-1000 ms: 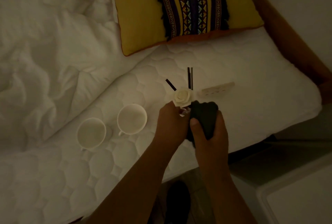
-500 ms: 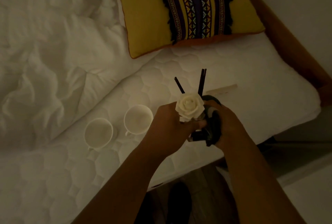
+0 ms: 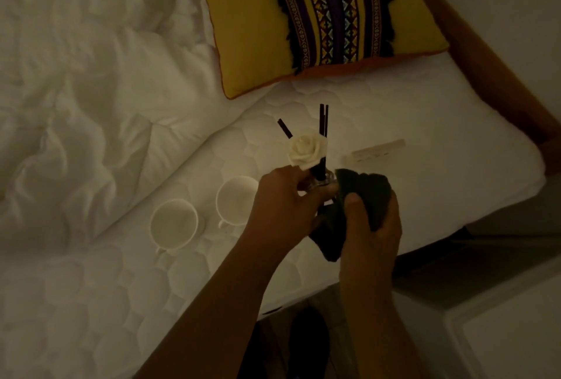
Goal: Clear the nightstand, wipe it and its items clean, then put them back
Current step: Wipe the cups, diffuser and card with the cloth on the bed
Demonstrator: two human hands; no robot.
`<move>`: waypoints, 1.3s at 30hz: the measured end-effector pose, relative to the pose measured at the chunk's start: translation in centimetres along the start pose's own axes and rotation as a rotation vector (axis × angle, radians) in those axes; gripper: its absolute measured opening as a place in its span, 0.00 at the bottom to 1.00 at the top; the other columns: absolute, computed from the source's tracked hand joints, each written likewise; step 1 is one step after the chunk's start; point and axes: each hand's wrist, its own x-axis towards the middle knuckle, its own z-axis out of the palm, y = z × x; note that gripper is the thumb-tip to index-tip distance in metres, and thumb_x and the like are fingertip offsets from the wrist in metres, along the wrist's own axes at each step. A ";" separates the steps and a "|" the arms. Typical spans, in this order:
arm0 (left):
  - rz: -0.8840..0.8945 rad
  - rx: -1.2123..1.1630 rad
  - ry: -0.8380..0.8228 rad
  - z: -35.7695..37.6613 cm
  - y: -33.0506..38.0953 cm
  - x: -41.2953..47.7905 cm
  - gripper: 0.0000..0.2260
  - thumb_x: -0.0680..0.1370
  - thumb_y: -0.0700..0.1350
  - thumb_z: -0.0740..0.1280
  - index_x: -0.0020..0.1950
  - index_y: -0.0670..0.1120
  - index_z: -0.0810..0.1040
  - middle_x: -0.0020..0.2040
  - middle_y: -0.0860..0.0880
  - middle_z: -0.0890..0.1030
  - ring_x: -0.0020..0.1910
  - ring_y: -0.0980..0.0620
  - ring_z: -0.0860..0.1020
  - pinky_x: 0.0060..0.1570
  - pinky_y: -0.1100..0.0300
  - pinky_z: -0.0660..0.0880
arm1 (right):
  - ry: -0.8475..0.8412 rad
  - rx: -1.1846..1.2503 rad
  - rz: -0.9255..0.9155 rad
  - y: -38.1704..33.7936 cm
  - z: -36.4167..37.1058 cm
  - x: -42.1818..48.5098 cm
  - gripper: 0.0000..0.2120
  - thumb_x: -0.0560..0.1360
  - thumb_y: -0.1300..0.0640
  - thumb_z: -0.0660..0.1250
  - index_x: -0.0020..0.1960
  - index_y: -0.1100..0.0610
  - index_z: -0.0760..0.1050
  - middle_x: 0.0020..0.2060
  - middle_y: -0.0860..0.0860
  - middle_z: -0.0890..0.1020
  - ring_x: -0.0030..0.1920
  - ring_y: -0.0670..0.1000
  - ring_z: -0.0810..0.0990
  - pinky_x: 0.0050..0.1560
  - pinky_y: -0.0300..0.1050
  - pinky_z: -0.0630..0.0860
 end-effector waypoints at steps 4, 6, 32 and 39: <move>-0.066 -0.049 0.046 1.0 0.6 0.4 0.08 0.76 0.49 0.71 0.48 0.46 0.83 0.42 0.50 0.84 0.37 0.60 0.80 0.40 0.74 0.73 | 0.032 -0.214 -0.215 1.1 0.8 -2.2 0.23 0.71 0.44 0.68 0.63 0.50 0.70 0.57 0.51 0.78 0.58 0.49 0.78 0.54 0.52 0.80; -0.102 -0.067 0.043 1.5 0.8 0.6 0.07 0.76 0.49 0.71 0.48 0.46 0.83 0.41 0.49 0.85 0.38 0.59 0.80 0.40 0.74 0.74 | 0.024 -0.254 -0.320 1.3 1.0 -2.3 0.24 0.71 0.47 0.68 0.64 0.51 0.67 0.62 0.58 0.73 0.64 0.54 0.74 0.61 0.56 0.77; 0.003 -0.105 -0.109 -0.3 1.3 -2.2 0.18 0.70 0.46 0.77 0.39 0.65 0.71 0.35 0.73 0.77 0.40 0.76 0.76 0.39 0.82 0.69 | -0.680 0.024 0.700 -2.8 -0.9 8.7 0.08 0.66 0.53 0.70 0.39 0.56 0.85 0.36 0.57 0.86 0.35 0.53 0.85 0.33 0.45 0.81; 0.017 -0.103 -0.002 0.5 1.2 -1.0 0.17 0.71 0.44 0.75 0.43 0.64 0.71 0.39 0.66 0.76 0.41 0.77 0.75 0.38 0.82 0.69 | -0.451 0.111 0.480 -2.3 -0.3 7.3 0.08 0.75 0.55 0.67 0.52 0.54 0.82 0.51 0.62 0.83 0.51 0.62 0.83 0.52 0.69 0.78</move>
